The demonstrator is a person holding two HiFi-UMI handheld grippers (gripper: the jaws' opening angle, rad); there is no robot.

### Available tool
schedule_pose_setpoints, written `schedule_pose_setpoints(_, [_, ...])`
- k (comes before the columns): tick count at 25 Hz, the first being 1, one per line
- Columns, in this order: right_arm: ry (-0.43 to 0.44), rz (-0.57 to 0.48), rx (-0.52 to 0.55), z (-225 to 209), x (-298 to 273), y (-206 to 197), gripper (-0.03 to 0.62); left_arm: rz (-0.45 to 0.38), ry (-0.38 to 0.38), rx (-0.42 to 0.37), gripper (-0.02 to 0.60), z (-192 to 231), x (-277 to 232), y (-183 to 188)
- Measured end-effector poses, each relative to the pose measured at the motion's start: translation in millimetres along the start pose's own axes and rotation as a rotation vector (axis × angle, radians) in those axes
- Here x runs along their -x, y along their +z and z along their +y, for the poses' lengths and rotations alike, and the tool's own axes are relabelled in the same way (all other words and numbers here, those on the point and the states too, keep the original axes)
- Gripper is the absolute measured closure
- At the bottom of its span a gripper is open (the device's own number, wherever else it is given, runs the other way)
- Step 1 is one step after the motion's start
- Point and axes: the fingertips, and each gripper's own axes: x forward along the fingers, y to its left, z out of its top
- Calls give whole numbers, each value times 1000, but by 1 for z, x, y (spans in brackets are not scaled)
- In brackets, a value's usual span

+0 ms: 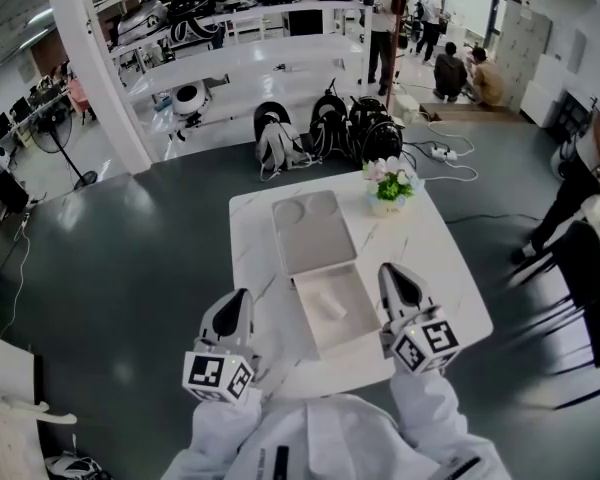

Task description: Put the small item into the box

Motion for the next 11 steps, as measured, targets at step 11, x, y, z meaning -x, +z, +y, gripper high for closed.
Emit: schedule_pose_setpoints(11, [-4, 22, 12, -7, 7, -5, 602, 25, 8, 2, 583, -5, 2, -7])
